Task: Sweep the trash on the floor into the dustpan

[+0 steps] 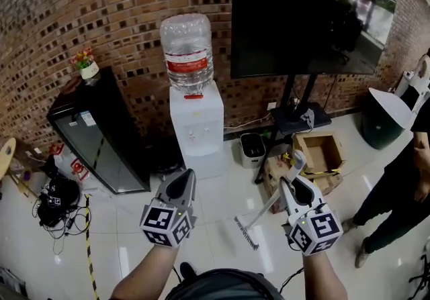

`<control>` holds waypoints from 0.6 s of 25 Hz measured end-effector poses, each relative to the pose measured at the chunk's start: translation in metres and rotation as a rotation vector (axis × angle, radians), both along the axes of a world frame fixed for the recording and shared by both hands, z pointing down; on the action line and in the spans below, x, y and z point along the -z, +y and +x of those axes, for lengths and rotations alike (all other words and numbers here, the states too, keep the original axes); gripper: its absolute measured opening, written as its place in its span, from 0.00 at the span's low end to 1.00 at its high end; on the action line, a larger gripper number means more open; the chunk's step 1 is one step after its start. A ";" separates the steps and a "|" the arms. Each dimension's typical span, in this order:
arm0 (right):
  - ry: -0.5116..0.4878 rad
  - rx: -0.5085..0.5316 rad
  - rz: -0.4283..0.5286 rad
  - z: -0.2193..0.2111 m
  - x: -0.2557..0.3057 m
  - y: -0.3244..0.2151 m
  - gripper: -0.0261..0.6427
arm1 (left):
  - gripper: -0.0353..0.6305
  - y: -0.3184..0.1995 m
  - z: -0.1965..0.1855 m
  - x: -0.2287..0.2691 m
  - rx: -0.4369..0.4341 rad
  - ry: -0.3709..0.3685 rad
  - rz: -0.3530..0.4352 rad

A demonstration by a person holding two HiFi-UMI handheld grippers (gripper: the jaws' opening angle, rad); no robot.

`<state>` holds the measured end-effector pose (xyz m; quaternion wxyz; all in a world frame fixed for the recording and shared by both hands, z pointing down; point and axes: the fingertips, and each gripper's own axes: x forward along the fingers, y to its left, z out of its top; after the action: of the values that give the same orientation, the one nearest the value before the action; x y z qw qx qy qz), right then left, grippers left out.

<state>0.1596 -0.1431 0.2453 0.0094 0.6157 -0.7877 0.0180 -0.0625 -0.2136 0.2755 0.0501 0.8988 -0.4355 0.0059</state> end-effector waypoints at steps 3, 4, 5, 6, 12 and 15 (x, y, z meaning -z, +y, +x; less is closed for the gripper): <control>0.012 -0.030 0.003 0.029 0.001 0.017 0.21 | 0.06 0.008 0.018 0.008 -0.016 -0.017 0.004; 0.018 -0.043 0.009 0.038 0.002 0.021 0.21 | 0.06 0.009 0.023 0.009 -0.021 -0.019 0.000; 0.025 -0.059 0.015 0.045 0.004 0.026 0.21 | 0.06 0.009 0.027 0.009 -0.024 -0.024 -0.009; 0.031 -0.077 0.020 0.052 0.005 0.030 0.21 | 0.06 0.009 0.029 0.007 -0.025 -0.031 -0.023; 0.037 -0.170 0.031 0.089 0.006 0.047 0.21 | 0.06 0.014 0.038 0.011 -0.037 -0.050 0.010; 0.035 -0.200 0.027 0.103 0.005 0.052 0.21 | 0.06 0.016 0.039 0.013 -0.035 -0.036 0.017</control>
<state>0.2626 -0.0915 0.2401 0.0130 0.6917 -0.7220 -0.0024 -0.0231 -0.1979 0.2625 0.0344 0.9065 -0.4204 0.0192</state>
